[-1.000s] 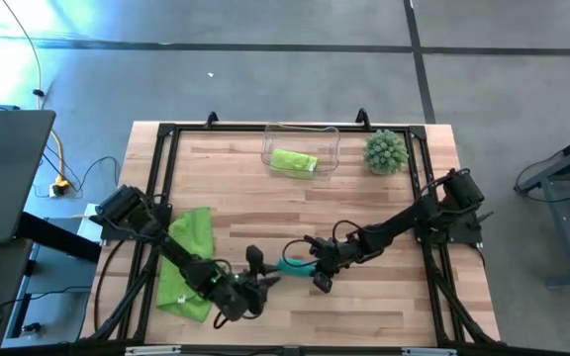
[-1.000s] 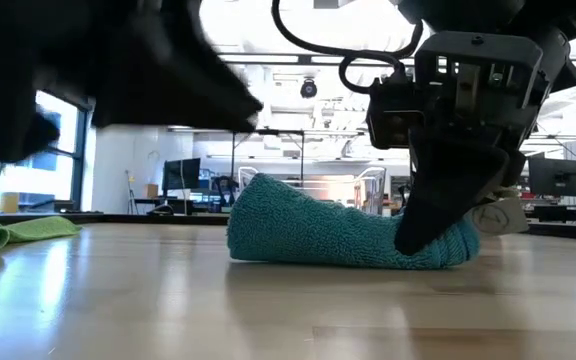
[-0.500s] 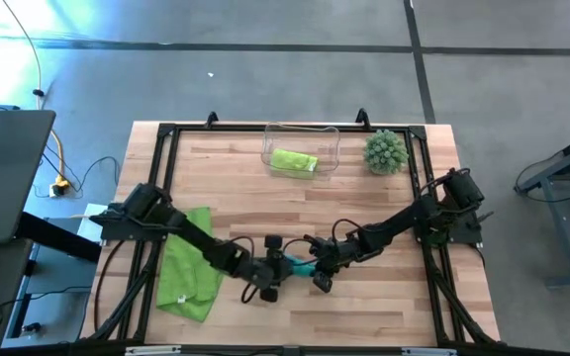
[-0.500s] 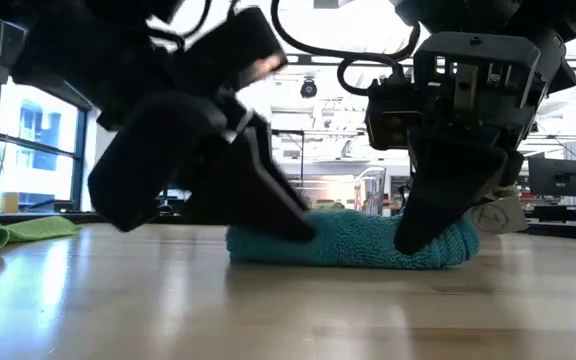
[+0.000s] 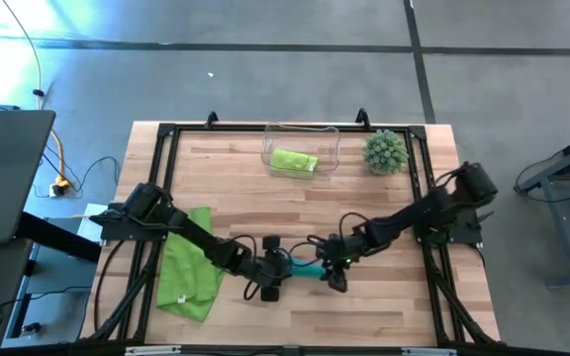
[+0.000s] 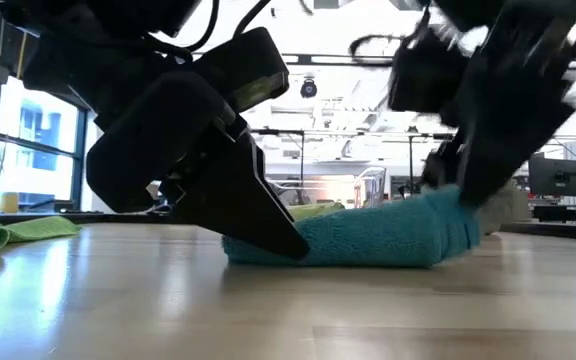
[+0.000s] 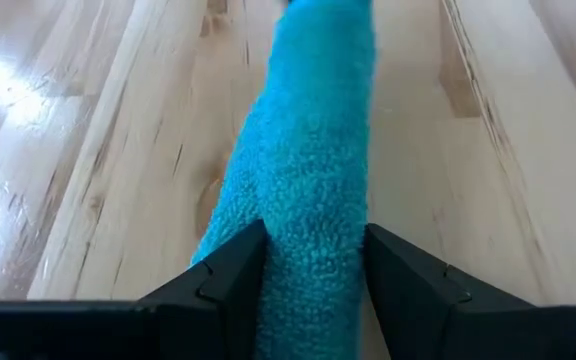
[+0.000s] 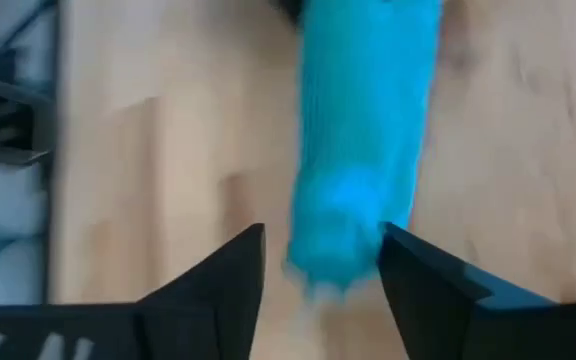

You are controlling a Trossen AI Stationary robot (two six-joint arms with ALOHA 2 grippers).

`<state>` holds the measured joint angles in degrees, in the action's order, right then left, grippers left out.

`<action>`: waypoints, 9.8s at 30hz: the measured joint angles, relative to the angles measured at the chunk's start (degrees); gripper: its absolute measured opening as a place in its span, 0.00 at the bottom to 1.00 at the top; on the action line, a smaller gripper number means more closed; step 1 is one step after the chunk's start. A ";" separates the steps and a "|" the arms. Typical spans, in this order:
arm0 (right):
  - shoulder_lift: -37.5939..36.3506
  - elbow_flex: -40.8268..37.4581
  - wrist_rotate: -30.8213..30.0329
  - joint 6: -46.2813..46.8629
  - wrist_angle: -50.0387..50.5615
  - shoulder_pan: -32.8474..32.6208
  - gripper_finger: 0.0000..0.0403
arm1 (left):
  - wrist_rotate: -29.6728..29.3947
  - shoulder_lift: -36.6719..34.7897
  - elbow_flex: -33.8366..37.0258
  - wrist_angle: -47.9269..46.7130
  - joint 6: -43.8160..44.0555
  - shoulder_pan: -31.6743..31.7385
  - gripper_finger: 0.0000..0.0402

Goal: Roll microfiber towels into tight, uniform cylinder then place into a basket
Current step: Roll the blue microfiber cloth, then put the blue microfiber cloth into the transparent bin, then fold the green microfiber cloth

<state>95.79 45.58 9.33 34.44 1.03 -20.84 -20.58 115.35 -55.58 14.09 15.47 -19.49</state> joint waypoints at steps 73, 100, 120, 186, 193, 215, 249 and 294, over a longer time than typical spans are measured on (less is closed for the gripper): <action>-4.18 0.22 -24.58 -15.10 -5.20 5.79 0.02 | -16.05 -29.01 0.04 -16.19 5.39 -9.28 0.39; 0.97 21.07 -12.41 -43.35 14.47 46.83 0.02 | -21.14 -30.10 0.14 -25.52 4.05 -9.70 0.39; 13.61 27.65 -10.83 -49.10 14.91 51.79 0.04 | -22.61 -30.08 0.12 -27.64 13.30 -9.38 0.39; 0.60 38.16 16.78 -28.10 59.97 26.72 0.52 | 15.10 -30.12 6.40 -73.57 53.58 -9.45 0.39; 0.54 37.90 14.61 -26.38 59.71 23.31 0.52 | 18.27 -30.05 12.83 -65.49 60.43 -9.41 0.39; 0.54 37.90 13.41 -27.37 55.72 22.63 0.52 | 9.02 -20.40 8.10 -54.61 60.58 -7.56 0.39; 0.54 37.92 13.31 -27.39 53.67 22.63 0.52 | 15.40 -11.39 -19.56 -62.75 27.53 -4.27 0.39; 0.59 37.97 12.80 -22.87 31.40 22.69 0.52 | 4.80 -3.52 -17.51 -40.01 16.76 -3.92 0.39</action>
<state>96.38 83.55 22.13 11.57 32.42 1.85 -15.78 111.83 -73.09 -25.92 32.23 -23.42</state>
